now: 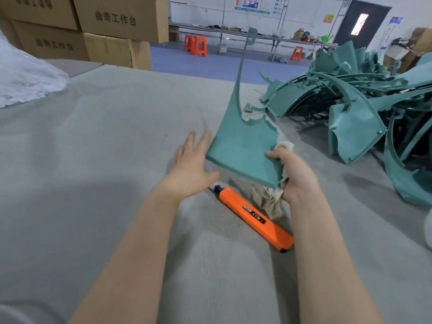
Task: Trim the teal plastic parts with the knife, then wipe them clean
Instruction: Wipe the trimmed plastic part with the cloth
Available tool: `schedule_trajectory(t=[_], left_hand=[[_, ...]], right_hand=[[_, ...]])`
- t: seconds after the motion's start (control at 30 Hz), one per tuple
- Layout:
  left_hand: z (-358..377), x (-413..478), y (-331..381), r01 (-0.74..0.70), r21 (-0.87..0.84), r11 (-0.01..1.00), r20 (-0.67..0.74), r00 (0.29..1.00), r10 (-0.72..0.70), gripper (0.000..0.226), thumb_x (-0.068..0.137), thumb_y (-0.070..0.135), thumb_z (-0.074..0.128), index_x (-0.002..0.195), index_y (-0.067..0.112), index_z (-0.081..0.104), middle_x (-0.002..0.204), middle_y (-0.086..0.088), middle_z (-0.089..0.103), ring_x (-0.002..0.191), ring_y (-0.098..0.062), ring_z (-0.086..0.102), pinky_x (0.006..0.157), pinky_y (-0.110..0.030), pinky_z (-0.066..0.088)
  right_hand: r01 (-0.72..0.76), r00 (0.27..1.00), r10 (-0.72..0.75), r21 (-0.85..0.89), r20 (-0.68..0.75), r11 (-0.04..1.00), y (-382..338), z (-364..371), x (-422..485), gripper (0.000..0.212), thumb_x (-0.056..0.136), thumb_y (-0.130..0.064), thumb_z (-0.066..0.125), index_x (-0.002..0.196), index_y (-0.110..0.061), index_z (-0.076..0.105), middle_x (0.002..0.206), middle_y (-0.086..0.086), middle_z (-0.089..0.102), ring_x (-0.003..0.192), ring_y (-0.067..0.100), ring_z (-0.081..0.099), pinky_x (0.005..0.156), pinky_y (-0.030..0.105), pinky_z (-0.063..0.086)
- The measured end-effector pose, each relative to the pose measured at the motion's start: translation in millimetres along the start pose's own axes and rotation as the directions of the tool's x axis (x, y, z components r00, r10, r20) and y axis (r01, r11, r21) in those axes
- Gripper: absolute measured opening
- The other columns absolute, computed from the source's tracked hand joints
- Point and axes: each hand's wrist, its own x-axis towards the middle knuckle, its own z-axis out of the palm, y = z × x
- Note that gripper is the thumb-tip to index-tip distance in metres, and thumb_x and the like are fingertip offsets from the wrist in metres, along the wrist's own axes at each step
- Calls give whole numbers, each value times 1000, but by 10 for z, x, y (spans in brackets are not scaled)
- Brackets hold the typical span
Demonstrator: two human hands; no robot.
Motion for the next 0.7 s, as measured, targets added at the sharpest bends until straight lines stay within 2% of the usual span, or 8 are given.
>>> schedule_trajectory(t=[0.07,0.13,0.27,0.37,0.47,0.6,0.67,0.7], left_hand=[[-59,3,17,68,-396,916,14,998,-69,81,89,18,62,154,24,14,155,-1,30,140,-17,34,112,-33,30],[-109,-33,72,145,-705,694,131,989,-73,61,90,15,60,145,24,37,130,2,60,115,-12,61,95,-32,48],[-197,-55,50,257,-897,359,319,939,125,52,67,21,69,118,24,61,105,0,69,95,-18,68,84,-35,57],[-196,-38,48,252,-918,305,292,952,91,54,68,29,72,120,18,63,107,-3,70,91,-17,68,75,-31,58],[-127,-24,84,225,-944,243,233,973,2,36,83,24,62,117,14,64,105,-3,73,91,-15,71,71,-26,58],[-93,-4,113,116,-940,322,80,989,-121,21,97,8,51,116,9,61,100,-3,73,83,-13,72,69,-26,59],[-92,9,121,70,-940,334,24,990,-140,20,97,8,51,115,10,60,98,0,73,83,-11,71,69,-24,58],[-89,13,121,55,-936,348,5,990,-144,20,98,8,51,116,11,60,99,1,73,85,-10,71,70,-24,58]], right_hand=[[-48,998,47,49,35,998,12,-26,-3,5,85,-5,59,88,-8,61,68,4,73,57,17,70,47,25,54],[-77,993,71,59,96,995,22,-42,7,6,86,-8,56,87,-9,61,70,4,73,56,18,69,52,27,56],[-70,992,71,-10,102,997,9,-74,5,16,82,-10,58,96,-9,64,86,6,73,67,19,70,54,29,56],[-45,988,63,-124,139,991,2,-71,-2,12,82,-11,58,91,-10,66,81,5,74,66,18,71,56,32,58],[32,986,23,-321,166,946,6,-18,-40,8,85,-20,62,87,-14,67,74,1,74,66,17,71,76,42,57],[161,984,-176,-399,0,902,-48,29,-101,53,85,-67,50,101,-21,69,101,5,74,96,23,70,90,39,53],[240,948,-274,-199,-164,950,-138,26,-117,54,88,-69,40,92,-23,69,87,4,73,81,21,71,75,29,58],[266,934,-271,-56,-233,962,-178,4,-128,52,91,-63,39,77,-22,68,67,0,71,58,16,68,51,22,55]])
